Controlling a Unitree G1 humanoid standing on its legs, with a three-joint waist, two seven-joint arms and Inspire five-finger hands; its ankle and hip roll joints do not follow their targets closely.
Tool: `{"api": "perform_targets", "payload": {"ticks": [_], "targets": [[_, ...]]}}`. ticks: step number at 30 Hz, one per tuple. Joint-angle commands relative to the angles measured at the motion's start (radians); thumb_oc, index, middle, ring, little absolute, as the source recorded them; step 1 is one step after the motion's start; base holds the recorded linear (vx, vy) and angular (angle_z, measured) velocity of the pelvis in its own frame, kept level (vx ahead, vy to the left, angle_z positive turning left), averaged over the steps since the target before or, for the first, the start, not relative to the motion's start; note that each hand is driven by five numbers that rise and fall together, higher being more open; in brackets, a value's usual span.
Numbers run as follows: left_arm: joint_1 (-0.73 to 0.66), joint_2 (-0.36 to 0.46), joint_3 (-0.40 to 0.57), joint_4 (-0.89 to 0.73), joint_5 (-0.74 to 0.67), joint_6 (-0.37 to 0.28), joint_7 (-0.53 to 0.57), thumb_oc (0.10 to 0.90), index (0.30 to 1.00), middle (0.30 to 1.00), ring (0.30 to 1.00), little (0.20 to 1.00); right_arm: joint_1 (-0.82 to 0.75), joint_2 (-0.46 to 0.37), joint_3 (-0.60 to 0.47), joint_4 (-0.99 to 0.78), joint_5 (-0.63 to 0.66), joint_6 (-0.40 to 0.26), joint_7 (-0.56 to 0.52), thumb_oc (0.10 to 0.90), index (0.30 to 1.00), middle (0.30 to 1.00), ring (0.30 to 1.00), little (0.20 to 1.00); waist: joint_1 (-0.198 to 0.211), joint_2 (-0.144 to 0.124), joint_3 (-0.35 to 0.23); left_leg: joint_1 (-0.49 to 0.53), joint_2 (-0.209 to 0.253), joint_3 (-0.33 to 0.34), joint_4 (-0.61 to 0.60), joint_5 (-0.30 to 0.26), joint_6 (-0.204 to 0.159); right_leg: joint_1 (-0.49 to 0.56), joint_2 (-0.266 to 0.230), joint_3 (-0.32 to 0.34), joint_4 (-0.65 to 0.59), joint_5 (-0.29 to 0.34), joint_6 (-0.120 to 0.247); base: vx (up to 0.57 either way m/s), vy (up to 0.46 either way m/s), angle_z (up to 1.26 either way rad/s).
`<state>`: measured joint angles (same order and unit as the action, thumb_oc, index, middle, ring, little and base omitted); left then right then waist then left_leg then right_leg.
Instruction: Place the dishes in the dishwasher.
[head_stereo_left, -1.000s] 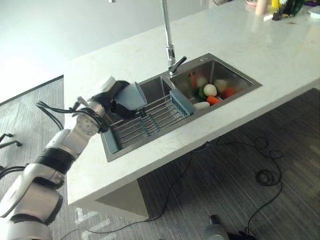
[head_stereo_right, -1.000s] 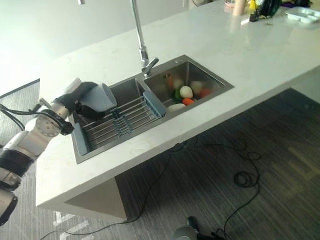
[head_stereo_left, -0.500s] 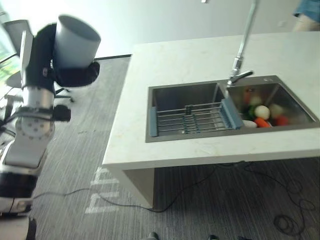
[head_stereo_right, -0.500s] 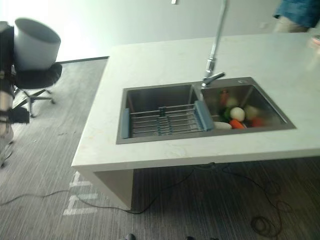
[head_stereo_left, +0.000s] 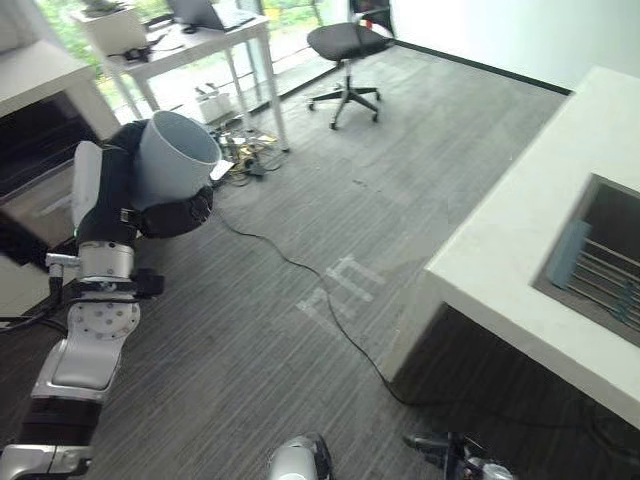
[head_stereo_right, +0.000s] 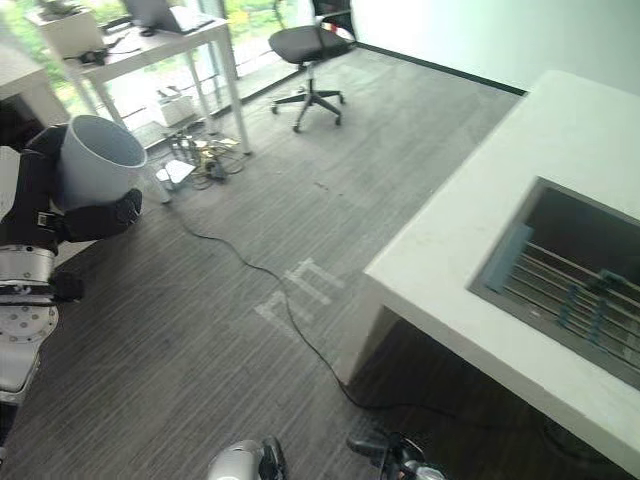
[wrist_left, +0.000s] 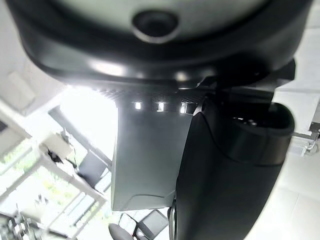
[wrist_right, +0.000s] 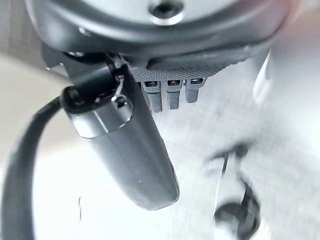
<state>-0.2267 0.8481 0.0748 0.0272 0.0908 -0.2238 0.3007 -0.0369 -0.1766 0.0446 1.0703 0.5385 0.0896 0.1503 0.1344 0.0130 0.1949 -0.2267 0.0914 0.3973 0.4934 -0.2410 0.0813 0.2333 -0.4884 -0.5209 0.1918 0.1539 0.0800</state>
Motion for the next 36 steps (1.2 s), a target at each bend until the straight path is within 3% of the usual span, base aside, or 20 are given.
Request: {"api": "perform_targets", "payload": {"ticks": [1,3,4,5,7,8,9,10,13,17,20,23,36], "targets": [[-0.156,0.054,0.036,-0.048,0.06,-0.124,0.042,0.4,0.3,0.3,0.3,0.3,0.06,-0.072,-0.012,-0.001,0.064,-0.112,0.053,0.8,0.9,0.9,0.9,0.9,-0.034,0.066,-0.055,0.078,-0.02,-0.151,-0.193,0.064,-0.105,-0.029,0.148,0.004,0.152,-0.238,0.081,0.3,0.51,1.37],[-0.186,0.052,-0.009,-0.028,0.074,-0.138,0.052,0.4,0.3,0.3,0.3,0.3,0.064,-0.045,-0.011,-0.015,0.11,-0.165,0.089,0.8,0.9,0.9,0.9,0.9,-0.062,0.068,-0.041,0.11,-0.081,-0.212,-0.193,0.026,-0.056,-0.082,0.167,0.114,0.299,-0.232,0.084,0.2,0.357,1.41],[-0.195,0.048,-0.027,-0.023,0.085,-0.157,0.057,0.4,0.3,0.3,0.3,0.3,0.07,-0.033,-0.008,-0.04,0.108,-0.176,0.08,0.8,0.9,0.9,0.9,0.9,-0.084,0.073,-0.037,0.102,-0.092,-0.241,-0.193,0.037,-0.035,-0.125,0.231,0.155,0.307,-0.23,0.07,0.09,0.079,1.2],[-0.2,0.041,-0.046,-0.026,0.095,-0.174,0.05,0.4,0.3,0.3,0.3,0.3,0.078,-0.025,0.005,-0.072,0.118,-0.179,0.063,0.8,0.9,0.9,0.9,0.9,-0.105,0.073,-0.04,0.104,-0.112,-0.286,-0.193,0.029,-0.022,-0.167,0.292,0.209,0.294,-0.246,0.066,0.09,-0.019,1.71],[-0.223,0.027,-0.091,-0.037,0.125,-0.194,0.017,0.4,0.3,0.3,0.3,0.3,0.076,-0.04,0.008,-0.083,0.138,-0.175,0.074,0.8,0.9,0.9,0.9,0.9,-0.138,0.074,-0.047,0.103,-0.141,-0.376,-0.193,0.016,-0.021,-0.252,0.35,0.293,0.172,-0.269,0.053,0.13,-0.141,2.36],[-0.234,0.026,-0.107,-0.036,0.138,-0.21,0.005,0.4,0.3,0.3,0.3,0.3,0.067,-0.053,-0.008,-0.046,0.132,-0.186,0.108,0.8,0.9,0.9,0.9,0.9,-0.148,0.08,-0.053,0.093,-0.142,-0.396,-0.193,0.016,-0.022,-0.275,0.362,0.311,0.127,-0.256,0.054,0.15,-0.326,2.87],[-0.29,0.039,-0.177,-0.029,0.125,-0.24,-0.028,0.4,0.3,0.3,0.3,0.3,0.054,-0.099,-0.068,0.085,0.122,-0.217,0.235,0.8,0.9,0.9,0.9,0.9,-0.191,0.062,-0.047,0.109,-0.186,-0.453,-0.193,-0.024,-0.019,-0.427,0.356,0.443,0.108,-0.233,0.088,0.15,-0.314,2.65],[-0.313,0.051,-0.205,-0.026,0.103,-0.233,-0.039,0.4,0.3,0.3,0.3,0.3,0.048,-0.11,-0.087,0.12,0.126,-0.213,0.271,0.8,0.9,0.9,0.9,0.9,-0.199,0.062,-0.049,0.114,-0.189,-0.471,-0.193,-0.037,-0.019,-0.453,0.371,0.477,0.108,-0.231,0.097,0.18,-0.392,1.22],[-0.347,0.054,-0.245,-0.045,0.077,-0.207,-0.078,0.4,0.3,0.3,0.3,0.3,0.036,-0.126,-0.102,0.163,0.122,-0.16,0.288,0.8,0.9,0.9,0.9,0.9,-0.18,0.045,-0.067,0.101,-0.162,-0.465,-0.193,-0.032,-0.043,-0.42,0.37,0.459,0.108,-0.281,0.09,0.12,-0.314,1.65],[-0.293,0.024,-0.212,-0.133,0.089,-0.161,-0.146,0.4,0.3,0.3,0.3,0.3,0.04,-0.139,-0.07,0.187,0.089,-0.13,0.244,0.8,0.9,0.9,0.9,0.9,-0.151,0.035,-0.079,0.092,-0.101,-0.448,-0.193,-0.006,-0.1,-0.375,0.388,0.436,0.108,-0.357,0.065,0.15,-0.261,0.41],[-0.28,0.023,-0.187,-0.169,0.059,-0.166,-0.175,0.4,0.3,0.3,0.3,0.3,0.049,-0.16,-0.072,0.178,0.122,-0.128,0.234,0.8,0.9,0.9,0.9,0.9,-0.161,0.047,-0.075,0.073,-0.026,-0.344,-0.193,0.016,-0.134,-0.37,0.361,0.372,0.108,-0.372,0.061,0.01,-0.027,-0.41],[-0.288,0.017,-0.179,-0.167,0.03,-0.196,-0.215,0.4,0.3,0.3,0.3,0.3,0.072,-0.159,-0.085,0.168,0.133,-0.153,0.228,0.8,0.9,0.9,0.9,0.9,-0.187,0.057,-0.075,0.059,0.019,-0.267,-0.193,0.027,-0.155,-0.36,0.336,0.325,0.108,-0.375,0.062,0.03,0.066,0.28],[-0.311,0.048,-0.19,-0.157,0.026,-0.159,-0.24,0.4,0.3,0.3,0.3,0.3,0.109,-0.121,-0.071,0.162,0.078,-0.149,0.207,0.8,0.9,0.9,0.9,0.9,-0.215,0.06,-0.106,0.11,-0.014,-0.269,-0.193,-0.016,-0.125,-0.323,0.33,0.352,0.108,-0.38,0.071,0.05,0.037,0.06]]}}
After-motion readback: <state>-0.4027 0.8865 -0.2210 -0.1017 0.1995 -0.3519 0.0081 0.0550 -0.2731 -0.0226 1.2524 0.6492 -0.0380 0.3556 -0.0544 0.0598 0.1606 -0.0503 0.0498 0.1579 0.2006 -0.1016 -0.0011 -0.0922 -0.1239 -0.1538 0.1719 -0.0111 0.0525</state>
